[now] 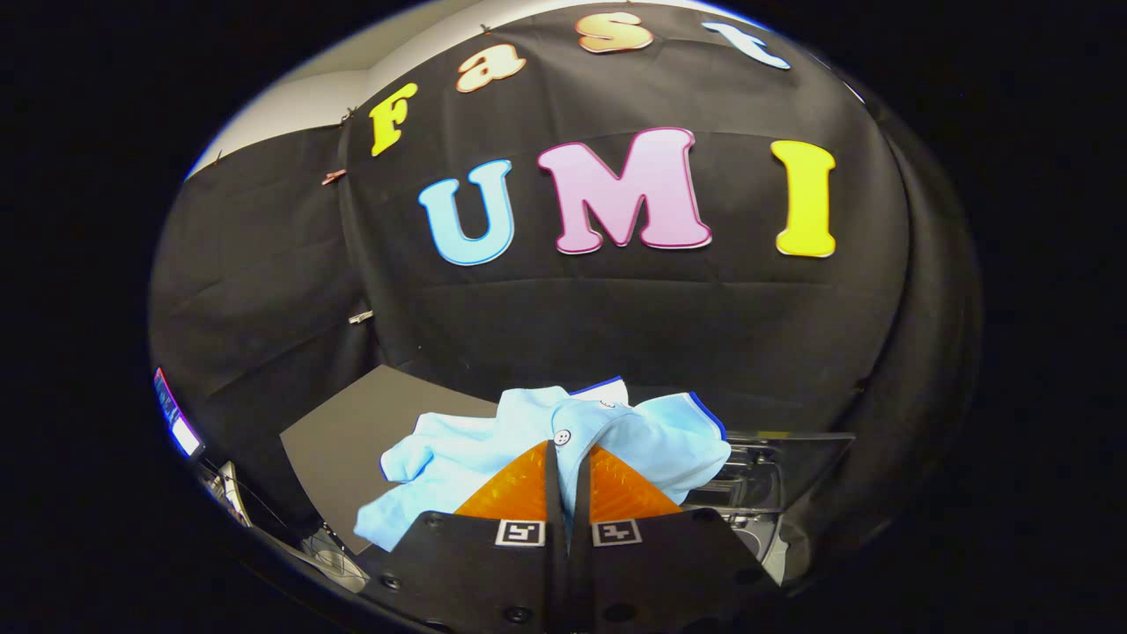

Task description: Put the clothes into the washing machine and then close the washing machine lid.

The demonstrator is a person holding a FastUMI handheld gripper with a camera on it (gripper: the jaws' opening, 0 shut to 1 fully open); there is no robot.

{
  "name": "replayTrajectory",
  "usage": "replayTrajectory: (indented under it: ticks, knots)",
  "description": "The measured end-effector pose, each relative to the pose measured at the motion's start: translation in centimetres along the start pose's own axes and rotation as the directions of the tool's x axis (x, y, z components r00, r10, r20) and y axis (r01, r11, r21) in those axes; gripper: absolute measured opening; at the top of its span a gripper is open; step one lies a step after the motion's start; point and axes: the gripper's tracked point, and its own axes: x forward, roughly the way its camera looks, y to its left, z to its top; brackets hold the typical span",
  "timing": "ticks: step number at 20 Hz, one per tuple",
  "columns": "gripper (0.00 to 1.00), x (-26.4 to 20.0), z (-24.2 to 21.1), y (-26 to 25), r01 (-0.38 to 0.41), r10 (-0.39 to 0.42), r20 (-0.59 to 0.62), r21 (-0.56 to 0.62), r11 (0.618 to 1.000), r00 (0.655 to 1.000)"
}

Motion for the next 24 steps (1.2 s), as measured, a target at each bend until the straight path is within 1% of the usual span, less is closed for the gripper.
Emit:
replayTrajectory:
  ticks: [2,4,8,11,13,16,20,22,23,24]
  knots:
    - [0.05,-0.5,-0.1,-1.9,0.025,-0.025,-0.004,0.005,1.0,1.0]
    - [0.05,-0.5,-0.8,-3.5,0.056,-0.056,-0.006,-0.02,0.998,0.998]
    - [0.05,0.9,-4.5,-5.2,0.088,-0.09,-0.068,-0.036,0.995,0.994]
    - [0.05,1.5,-7.3,-6.6,0.121,-0.128,-0.104,-0.07,0.99,0.986]
    - [0.05,1.8,-9.6,-7.5,0.132,-0.14,-0.146,-0.062,0.989,0.979]
    - [0.05,2.6,-13.7,-8.7,0.16,-0.17,-0.227,-0.065,0.985,0.959]
    - [0.05,3.9,-19.5,-9.1,0.169,-0.194,-0.333,-0.103,0.98,0.923]
    - [0.05,4.9,-20.7,-9.4,0.173,-0.209,-0.339,-0.135,0.976,0.917]
    - [0.05,5.2,-21.2,-9.8,0.192,-0.234,-0.337,-0.155,0.969,0.912]
    - [0.05,5.4,-21.8,-9.9,0.208,-0.246,-0.337,-0.146,0.967,0.909]
